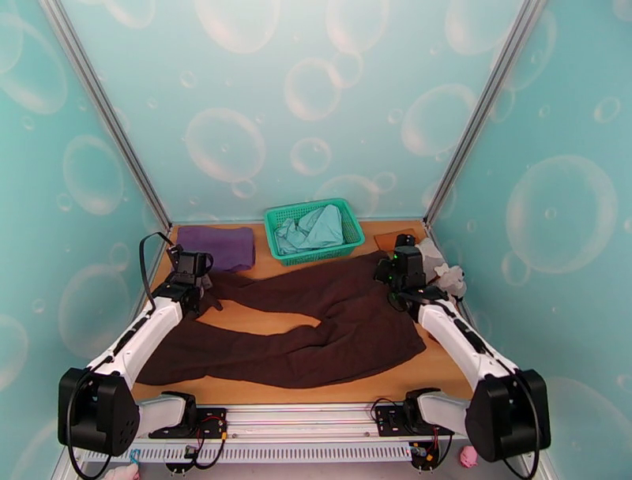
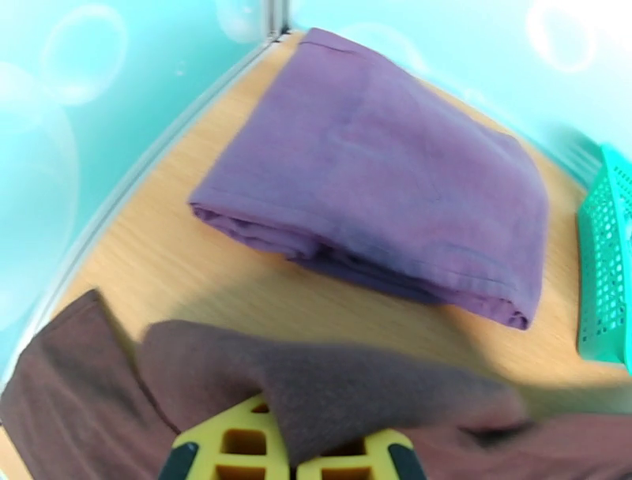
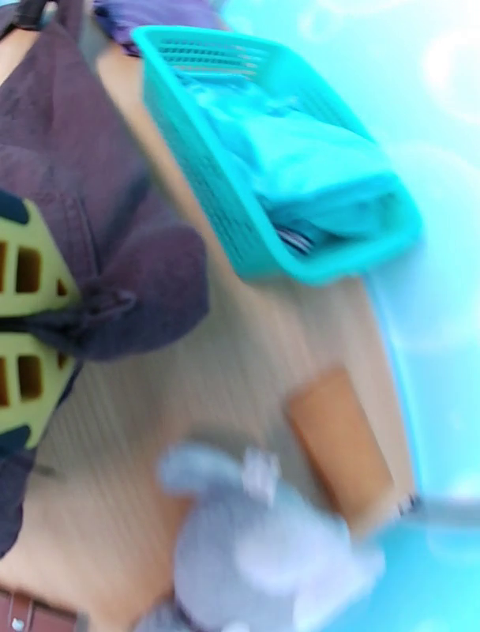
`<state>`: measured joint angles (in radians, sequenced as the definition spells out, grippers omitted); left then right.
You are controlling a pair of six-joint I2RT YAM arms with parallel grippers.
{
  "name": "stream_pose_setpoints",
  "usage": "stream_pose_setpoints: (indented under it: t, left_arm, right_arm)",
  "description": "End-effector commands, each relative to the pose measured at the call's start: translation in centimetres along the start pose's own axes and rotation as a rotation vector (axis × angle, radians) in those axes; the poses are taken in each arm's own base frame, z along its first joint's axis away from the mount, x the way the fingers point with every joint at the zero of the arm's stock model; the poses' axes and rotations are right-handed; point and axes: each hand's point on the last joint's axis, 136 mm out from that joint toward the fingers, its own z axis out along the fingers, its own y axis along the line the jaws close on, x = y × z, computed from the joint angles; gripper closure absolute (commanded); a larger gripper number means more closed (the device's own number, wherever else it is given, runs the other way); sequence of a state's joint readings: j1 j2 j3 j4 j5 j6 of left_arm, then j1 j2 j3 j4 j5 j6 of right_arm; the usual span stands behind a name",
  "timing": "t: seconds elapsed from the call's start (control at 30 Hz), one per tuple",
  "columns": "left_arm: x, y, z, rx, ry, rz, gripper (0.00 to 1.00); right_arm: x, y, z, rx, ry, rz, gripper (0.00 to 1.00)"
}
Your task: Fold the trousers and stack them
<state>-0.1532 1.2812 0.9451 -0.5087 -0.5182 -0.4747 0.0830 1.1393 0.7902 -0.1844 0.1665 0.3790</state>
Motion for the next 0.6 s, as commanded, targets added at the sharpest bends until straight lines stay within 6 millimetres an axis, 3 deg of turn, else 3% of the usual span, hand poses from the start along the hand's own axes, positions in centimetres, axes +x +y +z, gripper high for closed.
stream_pose_setpoints:
  t: [0.0,0.07,0.17,0.3,0.4,0.57]
  left_arm:
    - [-2.6,3.0,-2.1,-0.07,-0.054,-0.044,1.0]
    - [-3.5,3.9,-2.9,-0.085,-0.073,-0.057,1.0]
    - [-4.0,3.8,-3.4,-0.071,-0.061,-0.049,1.0]
    - [-2.8,3.7,-3.8,-0.03,-0.02,-0.04,1.0]
    - [-2.1,3.4,-5.5,0.048,0.0,-0.047,1.0]
    - [-1.1,3.5,-8.0,0.115,0.066,-0.021,0.88]
  right_arm:
    - [-2.3,-3.1,-2.1,0.08,-0.16,0.043,1.0]
    - [-2.7,-3.7,-3.0,0.084,-0.21,0.054,1.0]
    - [-2.6,-3.1,-2.7,0.047,-0.198,0.054,1.0]
    - [-2.0,-2.0,-1.9,-0.009,-0.164,0.053,1.0]
    - [-2.1,-1.9,-2.3,-0.027,-0.188,0.064,1.0]
    - [-2.7,-2.4,-3.6,-0.009,-0.233,0.073,1.0]
